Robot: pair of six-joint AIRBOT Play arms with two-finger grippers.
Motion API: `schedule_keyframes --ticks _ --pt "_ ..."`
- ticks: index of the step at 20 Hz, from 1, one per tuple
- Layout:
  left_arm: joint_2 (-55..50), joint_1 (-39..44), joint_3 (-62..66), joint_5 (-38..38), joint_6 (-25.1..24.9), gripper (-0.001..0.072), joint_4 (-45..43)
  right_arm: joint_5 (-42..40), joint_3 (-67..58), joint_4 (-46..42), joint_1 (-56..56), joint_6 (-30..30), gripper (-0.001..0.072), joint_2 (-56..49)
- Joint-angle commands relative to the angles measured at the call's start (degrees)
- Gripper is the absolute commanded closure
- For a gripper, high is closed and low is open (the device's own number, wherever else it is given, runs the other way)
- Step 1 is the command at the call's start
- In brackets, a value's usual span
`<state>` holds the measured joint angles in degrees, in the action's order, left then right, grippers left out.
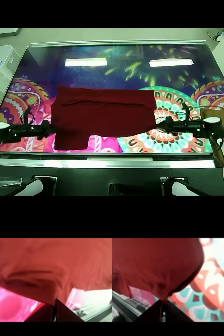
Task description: Fold the clothes and pants, and hang the long-sleeved shirts on hangers.
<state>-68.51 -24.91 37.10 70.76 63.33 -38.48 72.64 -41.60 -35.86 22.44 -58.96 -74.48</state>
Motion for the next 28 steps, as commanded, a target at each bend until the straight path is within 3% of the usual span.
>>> schedule_keyframes --ticks 1,4,8,10,14,24,28 --pt "0.0 3.3 6.3 -0.2 1.4 0.0688 0.6 -5.8 -5.4 -1.9 -9.1 -6.0 0.0685 4.3" --pt "-0.1 6.1 12.2 -3.5 2.3 0.0689 2.5 -14.1 -12.7 -7.2 -16.4 -11.7 0.0685 4.3" --pt "-2.7 6.4 19.3 -8.0 3.8 0.0689 2.5 -22.1 -20.4 -20.4 -18.6 -27.4 0.0685 4.2" --pt "-6.3 6.7 22.8 -8.5 4.2 0.0689 2.5 -23.2 -22.9 -26.3 -18.6 -31.9 0.0685 3.7" --pt "-14.4 8.4 29.7 -9.4 4.6 0.0689 2.4 -23.3 -24.2 -27.3 -18.7 -32.4 0.0685 -0.4" --pt "-31.9 12.8 52.0 -10.4 11.2 0.0689 -2.1 -26.1 -33.7 -27.7 -18.7 -33.0 0.0685 -14.1" --pt "-35.8 12.9 54.6 -11.0 12.8 0.0689 -2.3 -26.1 -37.3 -27.7 -18.7 -33.9 0.0684 -18.6"
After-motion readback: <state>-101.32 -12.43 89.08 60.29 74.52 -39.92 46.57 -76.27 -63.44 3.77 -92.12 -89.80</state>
